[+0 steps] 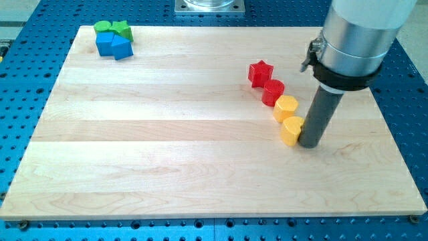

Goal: Slide the yellow heart below the yellow hexagon

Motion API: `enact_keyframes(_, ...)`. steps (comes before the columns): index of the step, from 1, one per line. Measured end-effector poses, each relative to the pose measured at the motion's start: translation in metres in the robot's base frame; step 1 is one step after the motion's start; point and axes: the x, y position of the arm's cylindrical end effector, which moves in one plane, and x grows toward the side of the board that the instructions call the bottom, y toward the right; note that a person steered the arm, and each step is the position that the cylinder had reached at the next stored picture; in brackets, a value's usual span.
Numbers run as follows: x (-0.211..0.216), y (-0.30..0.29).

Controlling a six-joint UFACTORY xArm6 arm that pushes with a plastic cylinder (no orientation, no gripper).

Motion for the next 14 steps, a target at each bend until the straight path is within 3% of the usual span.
enact_keyframes(2,0.017,-0.005)
enact_keyframes(3,0.062,-0.001)
enact_keyframes(4,0.082,-0.038)
enact_keyframes(5,0.068,-0.086)
enact_keyframes(6,0.027,-0.086)
enact_keyframes(8,0.007,-0.063)
enact_keyframes(14,0.007,-0.023)
